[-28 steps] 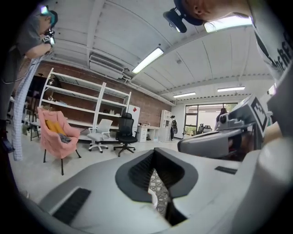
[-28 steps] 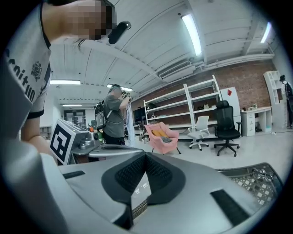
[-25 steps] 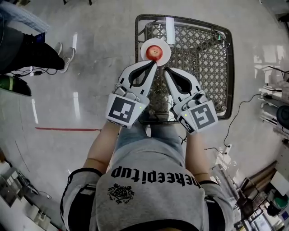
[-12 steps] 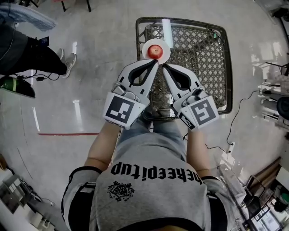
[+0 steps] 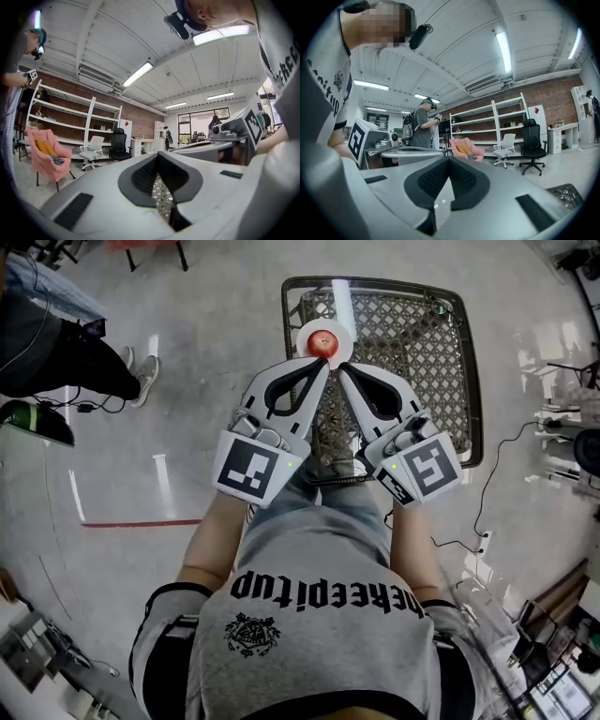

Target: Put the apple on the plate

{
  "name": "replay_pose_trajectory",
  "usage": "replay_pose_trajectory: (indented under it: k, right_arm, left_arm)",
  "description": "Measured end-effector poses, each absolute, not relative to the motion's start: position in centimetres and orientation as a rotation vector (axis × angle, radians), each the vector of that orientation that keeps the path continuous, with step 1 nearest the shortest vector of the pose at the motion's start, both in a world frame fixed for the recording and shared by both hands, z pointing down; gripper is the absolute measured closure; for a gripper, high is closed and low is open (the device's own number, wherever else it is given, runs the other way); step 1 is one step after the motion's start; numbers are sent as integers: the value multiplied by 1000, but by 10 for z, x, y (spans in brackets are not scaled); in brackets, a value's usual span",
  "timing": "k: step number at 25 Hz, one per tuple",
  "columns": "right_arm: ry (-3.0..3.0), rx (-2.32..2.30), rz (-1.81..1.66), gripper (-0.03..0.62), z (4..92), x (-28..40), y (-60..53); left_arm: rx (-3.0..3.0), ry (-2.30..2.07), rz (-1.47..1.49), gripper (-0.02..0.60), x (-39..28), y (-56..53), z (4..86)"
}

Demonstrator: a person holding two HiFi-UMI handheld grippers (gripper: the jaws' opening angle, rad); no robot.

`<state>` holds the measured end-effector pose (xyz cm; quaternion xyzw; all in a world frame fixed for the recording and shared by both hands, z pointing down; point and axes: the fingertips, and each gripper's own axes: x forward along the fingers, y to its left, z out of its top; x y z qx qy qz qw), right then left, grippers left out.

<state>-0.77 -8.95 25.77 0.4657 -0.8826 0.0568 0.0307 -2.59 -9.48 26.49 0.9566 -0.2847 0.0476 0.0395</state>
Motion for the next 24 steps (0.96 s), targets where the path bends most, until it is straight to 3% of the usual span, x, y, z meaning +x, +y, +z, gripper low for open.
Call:
replay_pose_trajectory:
  k: [24]
  right_arm:
    - [-2694,1453,64,594,240,-21,-66]
  left_arm:
    - [2990,-846,79,552,-35,-71,249]
